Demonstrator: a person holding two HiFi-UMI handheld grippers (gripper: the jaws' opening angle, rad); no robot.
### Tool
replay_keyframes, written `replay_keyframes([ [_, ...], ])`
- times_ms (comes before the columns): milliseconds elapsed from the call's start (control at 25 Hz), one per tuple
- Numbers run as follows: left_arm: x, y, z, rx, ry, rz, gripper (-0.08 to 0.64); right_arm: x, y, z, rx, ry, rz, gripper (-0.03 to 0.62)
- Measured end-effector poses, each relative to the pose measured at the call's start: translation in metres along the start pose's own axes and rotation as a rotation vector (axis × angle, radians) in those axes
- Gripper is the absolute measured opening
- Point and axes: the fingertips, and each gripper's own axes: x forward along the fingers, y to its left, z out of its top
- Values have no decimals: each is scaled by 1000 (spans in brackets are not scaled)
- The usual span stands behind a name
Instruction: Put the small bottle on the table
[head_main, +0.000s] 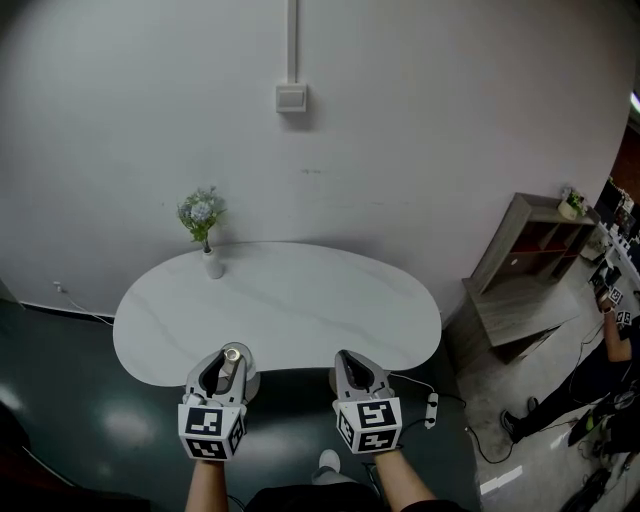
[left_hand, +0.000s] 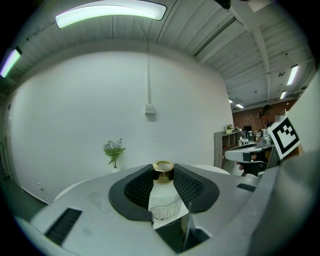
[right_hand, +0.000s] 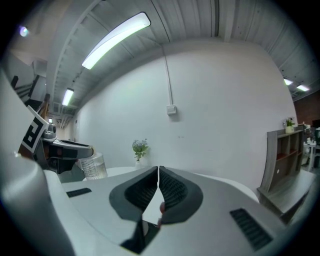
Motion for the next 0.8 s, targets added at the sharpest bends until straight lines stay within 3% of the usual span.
replay_keyframes([
  [800, 78, 15, 13, 1, 17, 65, 126, 76, -45, 5, -14, 20, 58, 67],
])
